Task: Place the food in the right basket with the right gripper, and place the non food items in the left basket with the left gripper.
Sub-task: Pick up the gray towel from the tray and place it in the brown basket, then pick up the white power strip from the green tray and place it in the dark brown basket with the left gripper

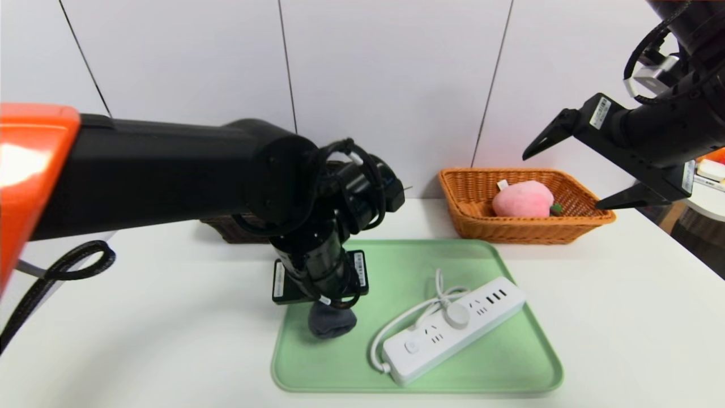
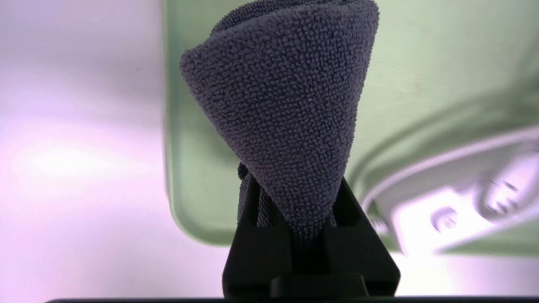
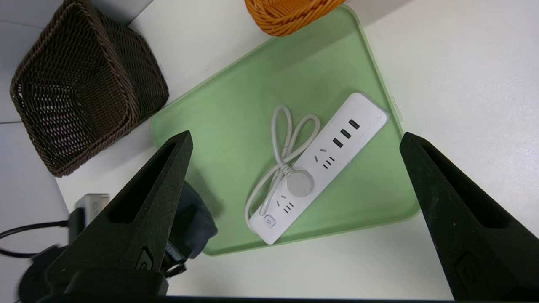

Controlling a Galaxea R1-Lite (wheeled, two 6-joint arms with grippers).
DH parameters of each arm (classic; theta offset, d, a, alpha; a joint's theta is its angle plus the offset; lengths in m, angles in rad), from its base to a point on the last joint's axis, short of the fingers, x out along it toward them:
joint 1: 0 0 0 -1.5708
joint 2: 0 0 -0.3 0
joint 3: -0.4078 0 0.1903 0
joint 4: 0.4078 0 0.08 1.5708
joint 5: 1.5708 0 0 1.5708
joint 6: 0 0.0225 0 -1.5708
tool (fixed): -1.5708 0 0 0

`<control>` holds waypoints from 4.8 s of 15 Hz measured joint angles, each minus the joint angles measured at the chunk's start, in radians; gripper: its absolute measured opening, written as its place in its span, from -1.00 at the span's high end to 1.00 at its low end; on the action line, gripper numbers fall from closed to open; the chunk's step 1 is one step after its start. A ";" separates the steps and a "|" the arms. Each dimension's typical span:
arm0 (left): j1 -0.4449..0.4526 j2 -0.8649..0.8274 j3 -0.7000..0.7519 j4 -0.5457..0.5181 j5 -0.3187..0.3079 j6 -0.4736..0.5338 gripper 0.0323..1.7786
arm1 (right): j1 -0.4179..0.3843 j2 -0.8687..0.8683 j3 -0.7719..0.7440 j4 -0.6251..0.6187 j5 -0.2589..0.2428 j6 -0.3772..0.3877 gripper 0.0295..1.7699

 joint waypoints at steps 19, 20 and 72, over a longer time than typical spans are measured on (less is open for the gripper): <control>0.493 0.001 -0.203 -0.281 0.105 0.636 0.82 | -0.006 -0.095 0.045 0.010 0.054 -0.001 -0.92; 0.507 0.019 -0.204 -0.298 0.100 0.649 0.82 | -0.007 -0.105 0.057 0.009 0.054 -0.001 -0.92; 0.538 0.136 -0.212 -0.459 0.028 0.692 -0.73 | -0.021 -0.271 0.296 0.001 0.102 0.000 -0.92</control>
